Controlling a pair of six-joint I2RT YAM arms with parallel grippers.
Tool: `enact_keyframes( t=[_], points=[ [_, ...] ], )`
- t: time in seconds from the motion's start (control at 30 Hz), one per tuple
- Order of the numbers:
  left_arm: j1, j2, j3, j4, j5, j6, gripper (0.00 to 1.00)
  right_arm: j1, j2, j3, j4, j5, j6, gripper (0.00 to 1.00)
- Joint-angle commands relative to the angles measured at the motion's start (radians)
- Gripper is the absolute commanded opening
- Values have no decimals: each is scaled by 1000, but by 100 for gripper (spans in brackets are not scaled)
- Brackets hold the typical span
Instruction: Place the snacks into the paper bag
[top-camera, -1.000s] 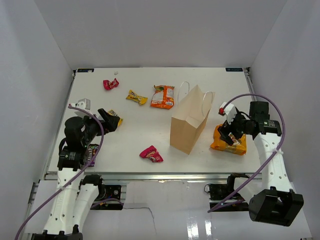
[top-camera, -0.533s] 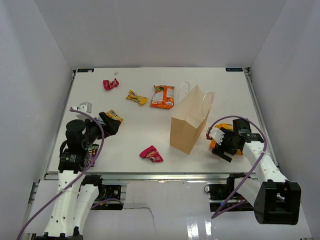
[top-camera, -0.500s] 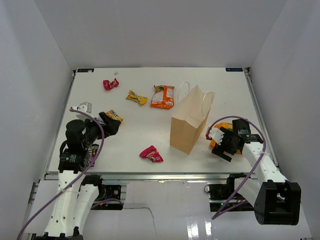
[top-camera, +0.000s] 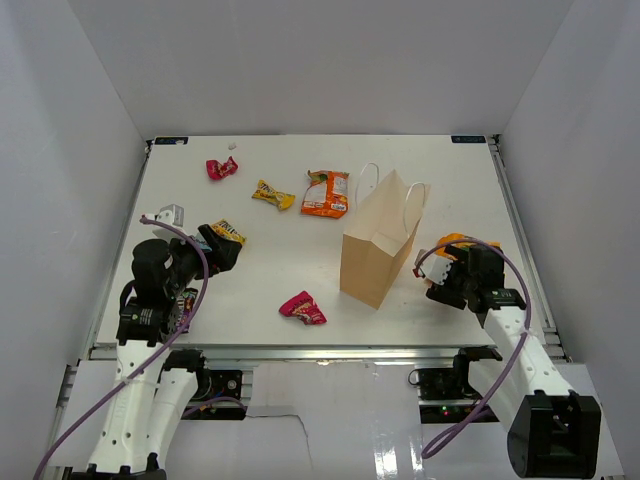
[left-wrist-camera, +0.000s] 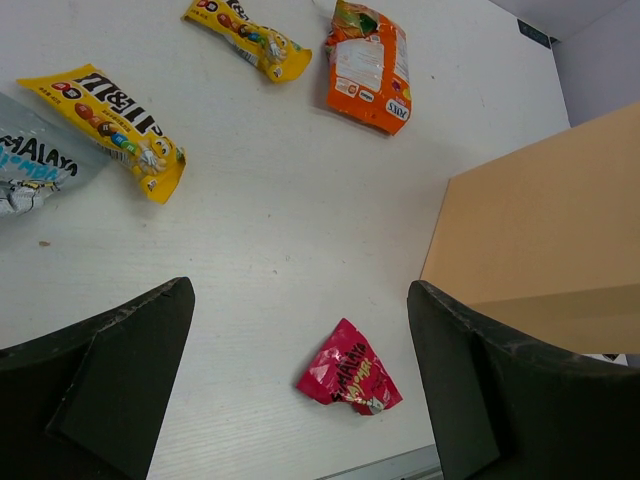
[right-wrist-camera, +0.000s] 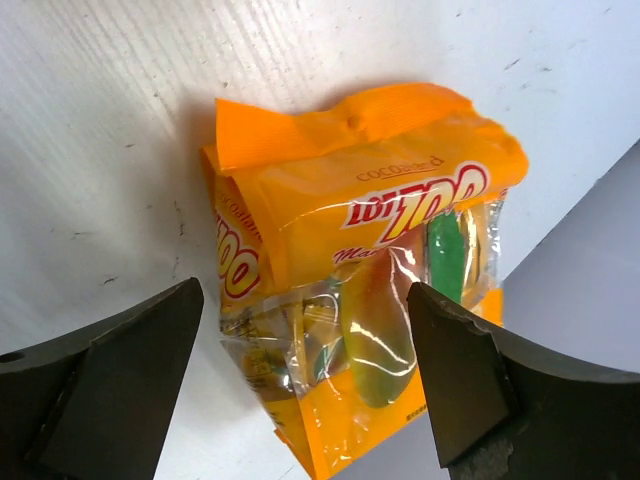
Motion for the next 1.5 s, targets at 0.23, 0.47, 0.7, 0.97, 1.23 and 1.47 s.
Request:
enact_keyframes(
  t=[0.23,0.47,0.7,0.97,1.23,1.47],
  points=[
    [3,10,5,-7,19,-6,98,1,95,-35,132,36,-39,90],
    [3,5,5,-10,17,-11,98,-8,206,-23,189,71,-35,78],
    [3,-3,5,-15,13,-14,98,-20,205,12,65,36,-1,34],
    [3,1,7,-15,17,-14,98,-111,84,181,-159,-165,201,13],
    [3,1,5,-13,19,-13,98,-161,46,466,-246,-380,496,8],
    [3,-18,1,-15,16,-17,98,-180,37,672,-181,-418,702,8]
  ],
)
